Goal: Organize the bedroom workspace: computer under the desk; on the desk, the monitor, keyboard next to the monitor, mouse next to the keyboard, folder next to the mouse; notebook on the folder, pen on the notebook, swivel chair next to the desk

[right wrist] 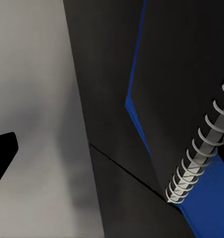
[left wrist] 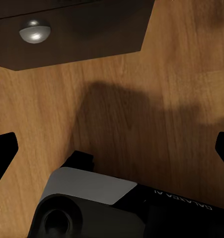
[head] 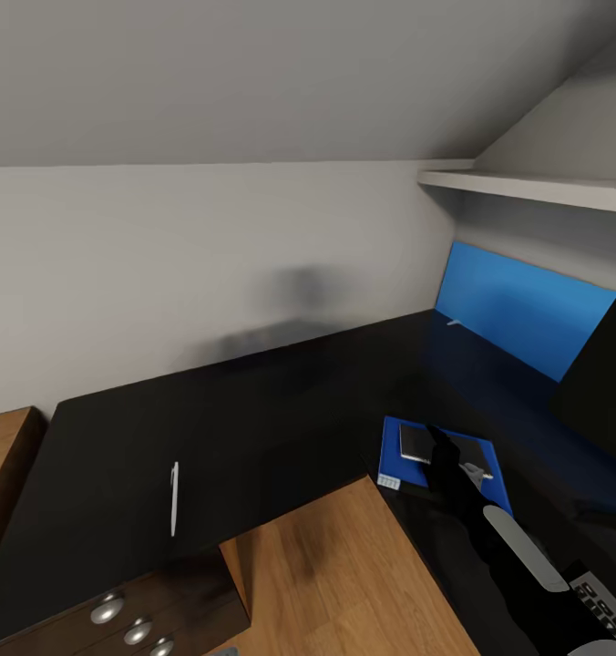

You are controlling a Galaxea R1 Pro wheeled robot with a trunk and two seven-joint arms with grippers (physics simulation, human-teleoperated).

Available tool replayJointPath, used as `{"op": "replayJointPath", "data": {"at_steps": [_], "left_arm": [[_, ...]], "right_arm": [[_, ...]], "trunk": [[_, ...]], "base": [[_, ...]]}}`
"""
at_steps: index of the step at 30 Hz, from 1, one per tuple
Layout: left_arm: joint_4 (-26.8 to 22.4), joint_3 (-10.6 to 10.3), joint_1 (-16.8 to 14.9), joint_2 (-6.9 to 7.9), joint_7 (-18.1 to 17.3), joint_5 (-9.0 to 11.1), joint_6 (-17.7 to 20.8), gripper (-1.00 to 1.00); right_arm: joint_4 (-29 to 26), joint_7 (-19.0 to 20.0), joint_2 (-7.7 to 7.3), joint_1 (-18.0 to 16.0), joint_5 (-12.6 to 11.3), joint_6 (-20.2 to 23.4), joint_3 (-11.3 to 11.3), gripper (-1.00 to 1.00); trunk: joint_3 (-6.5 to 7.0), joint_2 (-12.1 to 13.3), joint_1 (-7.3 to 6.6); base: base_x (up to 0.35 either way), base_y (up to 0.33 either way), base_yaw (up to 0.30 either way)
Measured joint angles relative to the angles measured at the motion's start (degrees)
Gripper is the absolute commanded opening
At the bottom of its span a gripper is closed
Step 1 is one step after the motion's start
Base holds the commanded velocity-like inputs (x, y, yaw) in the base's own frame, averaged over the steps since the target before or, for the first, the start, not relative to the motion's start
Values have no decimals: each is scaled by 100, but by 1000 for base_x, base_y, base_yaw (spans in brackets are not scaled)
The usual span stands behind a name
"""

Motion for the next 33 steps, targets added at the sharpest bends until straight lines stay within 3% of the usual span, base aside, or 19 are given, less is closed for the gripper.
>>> {"op": "replayJointPath", "data": {"at_steps": [19, 33], "left_arm": [[0, 2, 0, 7, -1, -9, -11, 100], [8, 0, 0, 0, -1, 1, -6, 100]], "right_arm": [[0, 0, 0, 0, -1, 0, 0, 100], [-26, -14, 0, 0, -9, 0, 4, 100]], "trunk": [[1, 1, 0], [252, 562, -308]], "base": [[-71, 0, 0], [-1, 0, 0]]}}
